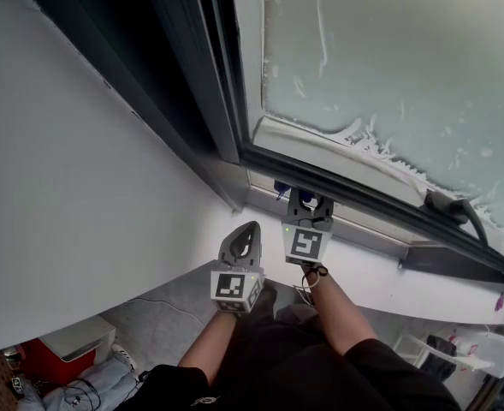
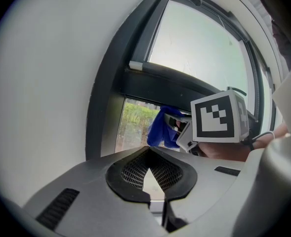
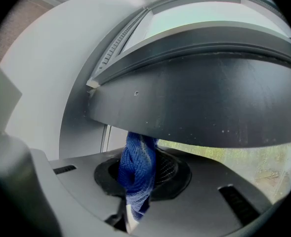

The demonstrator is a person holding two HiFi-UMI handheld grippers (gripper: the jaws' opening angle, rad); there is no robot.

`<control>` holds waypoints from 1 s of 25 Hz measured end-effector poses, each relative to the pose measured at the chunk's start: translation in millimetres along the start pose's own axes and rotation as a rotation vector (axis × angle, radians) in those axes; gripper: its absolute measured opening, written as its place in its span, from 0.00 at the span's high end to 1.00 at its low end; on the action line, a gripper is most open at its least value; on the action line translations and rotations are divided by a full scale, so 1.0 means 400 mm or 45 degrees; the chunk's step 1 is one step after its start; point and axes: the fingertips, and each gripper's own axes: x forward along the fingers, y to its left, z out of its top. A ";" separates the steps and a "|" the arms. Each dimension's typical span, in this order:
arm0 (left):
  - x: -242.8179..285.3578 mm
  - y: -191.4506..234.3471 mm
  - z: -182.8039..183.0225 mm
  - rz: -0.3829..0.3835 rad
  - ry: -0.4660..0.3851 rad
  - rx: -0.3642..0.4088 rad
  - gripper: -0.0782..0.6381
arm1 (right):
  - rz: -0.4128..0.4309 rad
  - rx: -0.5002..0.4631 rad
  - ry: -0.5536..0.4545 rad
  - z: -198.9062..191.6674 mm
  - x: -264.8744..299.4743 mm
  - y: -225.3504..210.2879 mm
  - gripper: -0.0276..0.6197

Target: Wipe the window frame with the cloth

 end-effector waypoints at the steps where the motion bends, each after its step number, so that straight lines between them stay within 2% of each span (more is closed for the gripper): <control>1: -0.001 0.004 0.001 0.004 -0.002 0.000 0.88 | 0.007 0.004 -0.002 0.002 0.005 0.007 0.90; 15: -0.025 0.056 -0.012 0.057 -0.007 -0.007 0.88 | 0.069 0.043 -0.036 0.008 0.052 0.078 0.90; 25: -0.038 0.073 -0.020 0.052 0.002 -0.010 0.88 | 0.107 0.042 -0.043 0.012 0.080 0.125 0.90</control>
